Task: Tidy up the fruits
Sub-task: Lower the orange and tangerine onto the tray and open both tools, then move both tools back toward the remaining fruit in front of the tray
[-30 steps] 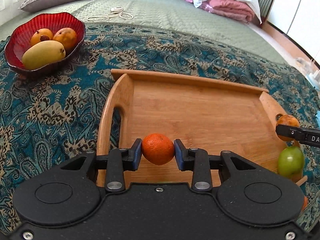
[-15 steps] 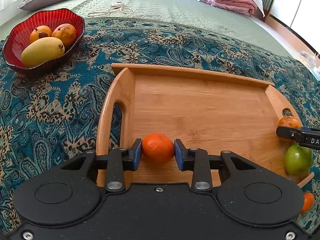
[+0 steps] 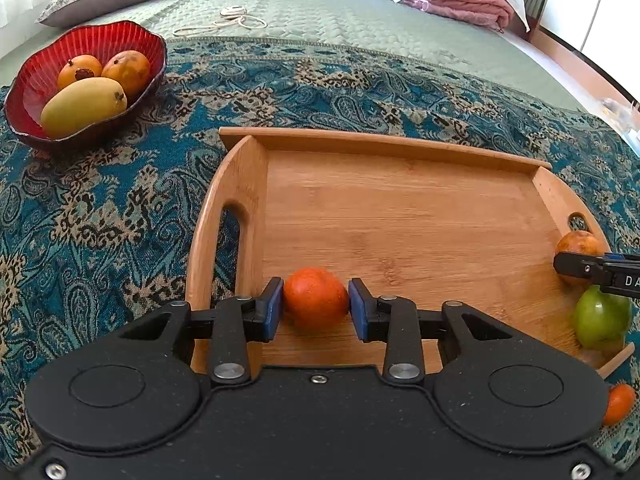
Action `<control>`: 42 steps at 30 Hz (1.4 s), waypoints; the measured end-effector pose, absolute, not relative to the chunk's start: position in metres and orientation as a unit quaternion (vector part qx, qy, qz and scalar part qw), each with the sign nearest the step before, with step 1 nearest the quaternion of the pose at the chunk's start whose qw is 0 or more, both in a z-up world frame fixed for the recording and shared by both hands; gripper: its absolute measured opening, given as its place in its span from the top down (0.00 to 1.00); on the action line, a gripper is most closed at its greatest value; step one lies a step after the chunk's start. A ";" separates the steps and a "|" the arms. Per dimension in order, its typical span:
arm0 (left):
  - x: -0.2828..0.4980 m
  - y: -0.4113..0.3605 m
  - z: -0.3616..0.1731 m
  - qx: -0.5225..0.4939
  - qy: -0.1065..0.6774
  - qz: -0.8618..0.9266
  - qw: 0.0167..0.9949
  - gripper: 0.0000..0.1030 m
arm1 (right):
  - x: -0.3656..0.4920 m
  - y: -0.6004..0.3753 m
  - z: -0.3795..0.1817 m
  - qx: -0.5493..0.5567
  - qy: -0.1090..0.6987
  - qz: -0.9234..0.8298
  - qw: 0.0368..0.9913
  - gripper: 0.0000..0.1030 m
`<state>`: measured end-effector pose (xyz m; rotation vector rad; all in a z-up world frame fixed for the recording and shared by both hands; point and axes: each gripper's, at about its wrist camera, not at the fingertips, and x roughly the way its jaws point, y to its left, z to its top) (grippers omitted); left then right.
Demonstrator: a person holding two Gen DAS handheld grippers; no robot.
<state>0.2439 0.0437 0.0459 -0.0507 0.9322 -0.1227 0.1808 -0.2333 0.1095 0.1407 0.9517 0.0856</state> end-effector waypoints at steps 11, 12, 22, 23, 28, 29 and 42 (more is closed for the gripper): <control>0.217 0.048 0.065 -0.018 0.401 -0.061 0.914 0.22 | 0.159 -0.238 0.128 0.075 0.412 0.075 0.905 0.19; 0.213 0.047 0.068 -0.015 0.393 -0.061 0.918 0.21 | 0.156 -0.237 0.130 0.073 0.406 0.078 0.908 0.18; 0.153 0.047 0.084 -0.025 0.325 -0.079 0.942 0.09 | 0.108 -0.223 0.149 0.025 0.335 0.086 0.938 0.14; 0.146 0.048 0.084 -0.029 0.316 -0.080 0.945 0.09 | 0.102 -0.221 0.150 0.020 0.326 0.087 0.941 0.13; 0.112 0.052 0.083 -0.045 0.284 -0.083 0.954 0.06 | 0.076 -0.214 0.149 -0.001 0.298 0.089 0.950 0.13; 0.106 0.052 0.083 -0.046 0.277 -0.083 0.956 0.06 | 0.070 -0.212 0.148 -0.005 0.292 0.087 0.952 0.13; 0.040 0.053 0.054 -0.009 0.228 -0.056 0.972 0.03 | 0.013 -0.197 0.131 -0.039 0.240 0.079 0.967 0.12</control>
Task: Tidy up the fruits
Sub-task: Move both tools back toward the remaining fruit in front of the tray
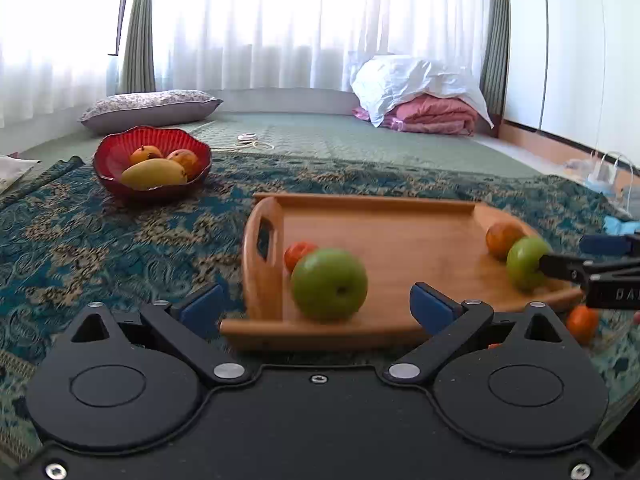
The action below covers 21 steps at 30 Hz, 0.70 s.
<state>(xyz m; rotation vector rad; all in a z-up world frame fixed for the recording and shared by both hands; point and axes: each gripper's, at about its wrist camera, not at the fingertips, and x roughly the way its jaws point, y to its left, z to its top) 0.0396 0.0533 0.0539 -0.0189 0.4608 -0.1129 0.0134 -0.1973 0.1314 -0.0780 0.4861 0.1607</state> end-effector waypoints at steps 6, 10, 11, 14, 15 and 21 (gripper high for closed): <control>0.021 0.056 0.033 0.002 0.235 -0.043 0.971 0.02 | 0.000 -0.203 0.116 -0.030 0.247 0.061 0.967 0.12; 0.013 0.059 0.021 0.003 0.246 -0.032 0.969 0.02 | -0.005 -0.210 0.106 -0.026 0.260 0.049 0.964 0.12; 0.012 0.061 0.019 0.002 0.249 -0.032 0.968 0.02 | -0.007 -0.211 0.103 -0.025 0.264 0.047 0.963 0.12; 0.010 0.062 0.012 0.009 0.259 -0.035 0.965 0.02 | -0.010 -0.214 0.097 -0.025 0.274 0.042 0.960 0.12; 0.009 0.061 0.010 0.014 0.260 -0.034 0.965 0.02 | -0.012 -0.214 0.095 -0.027 0.276 0.041 0.960 0.12; 0.006 0.062 0.005 0.004 0.267 -0.037 0.963 0.02 | -0.020 -0.213 0.086 -0.040 0.283 0.037 0.958 0.12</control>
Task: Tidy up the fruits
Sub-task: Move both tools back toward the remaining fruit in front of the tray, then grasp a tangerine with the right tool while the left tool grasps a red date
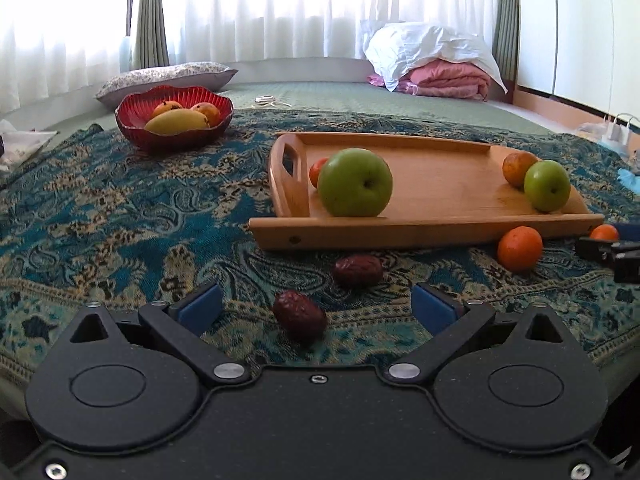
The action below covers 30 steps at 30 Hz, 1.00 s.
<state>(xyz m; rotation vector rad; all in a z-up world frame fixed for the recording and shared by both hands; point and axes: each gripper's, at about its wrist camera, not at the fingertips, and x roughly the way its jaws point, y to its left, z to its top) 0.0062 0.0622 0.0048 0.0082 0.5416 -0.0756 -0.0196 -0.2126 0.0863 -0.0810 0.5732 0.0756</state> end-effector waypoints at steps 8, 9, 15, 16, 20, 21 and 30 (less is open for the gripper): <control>-0.004 0.054 0.003 0.031 0.258 -0.055 0.964 0.06 | -0.026 -0.212 0.082 -0.046 0.279 0.029 0.959 0.12; -0.005 0.054 0.003 0.032 0.258 -0.057 0.964 0.08 | -0.026 -0.211 0.082 -0.048 0.279 0.030 0.959 0.12; -0.010 0.054 0.004 0.029 0.253 -0.060 0.965 0.16 | -0.027 -0.212 0.082 -0.038 0.282 0.024 0.958 0.20; -0.010 0.054 0.004 0.030 0.252 -0.058 0.965 0.17 | -0.027 -0.213 0.082 -0.033 0.284 0.021 0.958 0.21; -0.009 0.058 0.006 0.024 0.259 -0.054 0.964 0.30 | -0.026 -0.218 0.081 -0.011 0.290 0.014 0.957 0.31; -0.008 0.060 0.007 0.020 0.261 -0.053 0.964 0.34 | -0.026 -0.218 0.081 -0.008 0.290 0.013 0.957 0.34; -0.004 0.072 0.008 0.008 0.270 -0.039 0.962 0.58 | -0.028 -0.219 0.082 -0.008 0.287 0.009 0.958 0.47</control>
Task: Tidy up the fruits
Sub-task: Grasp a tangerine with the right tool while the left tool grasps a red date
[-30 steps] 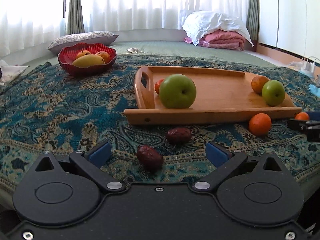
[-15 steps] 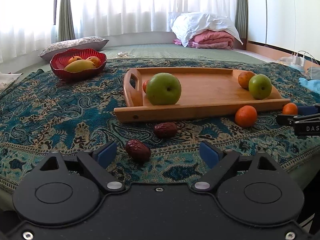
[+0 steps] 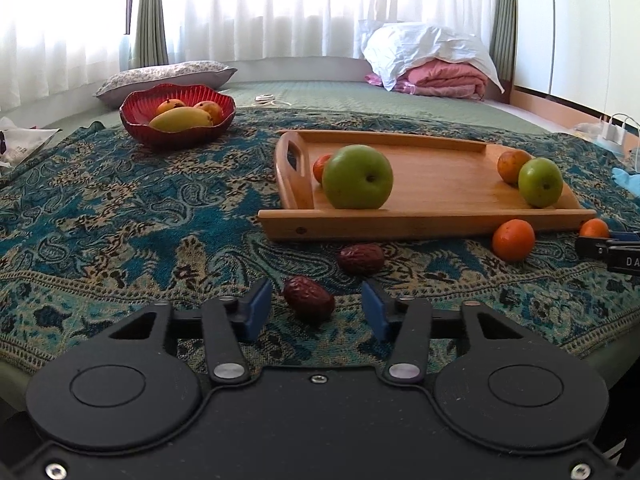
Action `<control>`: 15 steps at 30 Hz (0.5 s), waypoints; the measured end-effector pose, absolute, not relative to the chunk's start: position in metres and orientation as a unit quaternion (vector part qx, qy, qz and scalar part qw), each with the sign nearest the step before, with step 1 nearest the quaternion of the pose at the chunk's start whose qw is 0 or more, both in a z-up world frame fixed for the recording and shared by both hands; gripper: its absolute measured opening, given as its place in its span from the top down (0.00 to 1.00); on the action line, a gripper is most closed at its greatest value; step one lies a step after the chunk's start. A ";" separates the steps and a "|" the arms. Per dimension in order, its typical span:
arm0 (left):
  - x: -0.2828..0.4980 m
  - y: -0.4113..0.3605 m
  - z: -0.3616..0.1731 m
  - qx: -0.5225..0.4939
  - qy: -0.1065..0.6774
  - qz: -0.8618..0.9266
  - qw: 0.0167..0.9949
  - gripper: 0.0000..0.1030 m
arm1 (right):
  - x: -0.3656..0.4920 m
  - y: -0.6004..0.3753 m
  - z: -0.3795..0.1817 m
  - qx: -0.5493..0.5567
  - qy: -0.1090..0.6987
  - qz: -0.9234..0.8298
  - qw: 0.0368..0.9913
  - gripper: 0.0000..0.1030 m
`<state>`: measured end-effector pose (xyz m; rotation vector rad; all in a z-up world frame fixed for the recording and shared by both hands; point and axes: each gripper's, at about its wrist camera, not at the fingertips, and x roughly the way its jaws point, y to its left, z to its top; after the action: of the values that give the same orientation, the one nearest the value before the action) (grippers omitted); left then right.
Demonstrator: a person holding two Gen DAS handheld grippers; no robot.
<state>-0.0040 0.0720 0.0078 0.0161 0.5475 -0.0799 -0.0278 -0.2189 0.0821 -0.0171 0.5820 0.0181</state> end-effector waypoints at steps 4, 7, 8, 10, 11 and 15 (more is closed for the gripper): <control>-0.005 0.072 0.006 0.011 0.273 -0.041 0.961 0.63 | -0.028 -0.220 0.082 -0.012 0.288 0.004 0.958 0.52; -0.005 0.071 0.005 0.012 0.274 -0.040 0.961 0.69 | -0.027 -0.219 0.082 -0.016 0.289 0.001 0.957 0.55; -0.005 0.070 0.005 0.012 0.274 -0.040 0.961 0.72 | -0.027 -0.218 0.082 -0.017 0.289 0.001 0.957 0.56; -0.004 0.069 0.005 0.012 0.273 -0.038 0.961 0.75 | -0.028 -0.218 0.082 -0.021 0.288 0.000 0.957 0.57; -0.004 0.069 0.006 0.010 0.272 -0.036 0.962 0.75 | -0.028 -0.218 0.082 -0.022 0.287 -0.002 0.958 0.58; -0.006 0.068 0.010 0.010 0.259 -0.029 0.965 0.75 | -0.030 -0.219 0.084 -0.012 0.277 -0.006 0.961 0.59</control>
<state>-0.0058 0.0680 0.0101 0.0211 0.5244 -0.0581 -0.0298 -0.2190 0.0840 -0.0235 0.5612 -0.0121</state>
